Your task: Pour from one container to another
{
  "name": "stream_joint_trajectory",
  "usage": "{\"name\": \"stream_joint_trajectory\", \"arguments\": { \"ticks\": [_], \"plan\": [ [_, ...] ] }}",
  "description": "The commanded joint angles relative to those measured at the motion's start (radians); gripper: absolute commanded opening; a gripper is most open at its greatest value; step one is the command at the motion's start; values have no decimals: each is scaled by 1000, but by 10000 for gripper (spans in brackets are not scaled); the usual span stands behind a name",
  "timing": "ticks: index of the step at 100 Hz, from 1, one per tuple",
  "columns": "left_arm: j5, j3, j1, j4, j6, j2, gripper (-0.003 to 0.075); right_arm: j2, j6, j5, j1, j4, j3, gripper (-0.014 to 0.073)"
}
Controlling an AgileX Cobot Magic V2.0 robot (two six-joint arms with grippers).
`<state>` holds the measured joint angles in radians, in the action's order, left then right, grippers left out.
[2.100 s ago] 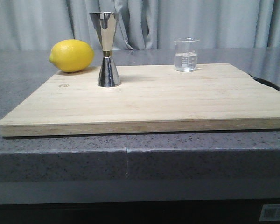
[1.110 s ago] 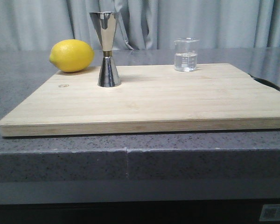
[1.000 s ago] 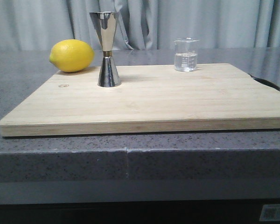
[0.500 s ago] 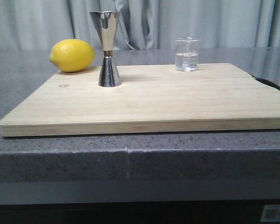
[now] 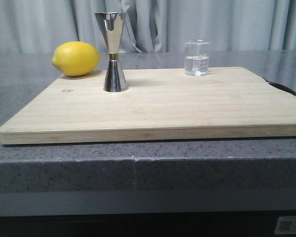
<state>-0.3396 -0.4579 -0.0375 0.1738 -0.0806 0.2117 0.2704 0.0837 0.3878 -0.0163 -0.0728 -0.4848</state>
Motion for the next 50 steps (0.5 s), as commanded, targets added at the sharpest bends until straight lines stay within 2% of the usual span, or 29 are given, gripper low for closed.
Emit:
{"name": "stream_joint_trajectory", "arguments": {
  "ticks": [1,18,50],
  "plan": [
    [31,-78,1,4,-26,78,-19,68,10,-61,1,13,-67,-72],
    [25,-117,1,4,-36,168,-19,115,10,-79,1,15,-87,-71],
    [22,-117,1,4,-36,188,-19,117,10,-79,1,15,-87,-71]
  ]
}}
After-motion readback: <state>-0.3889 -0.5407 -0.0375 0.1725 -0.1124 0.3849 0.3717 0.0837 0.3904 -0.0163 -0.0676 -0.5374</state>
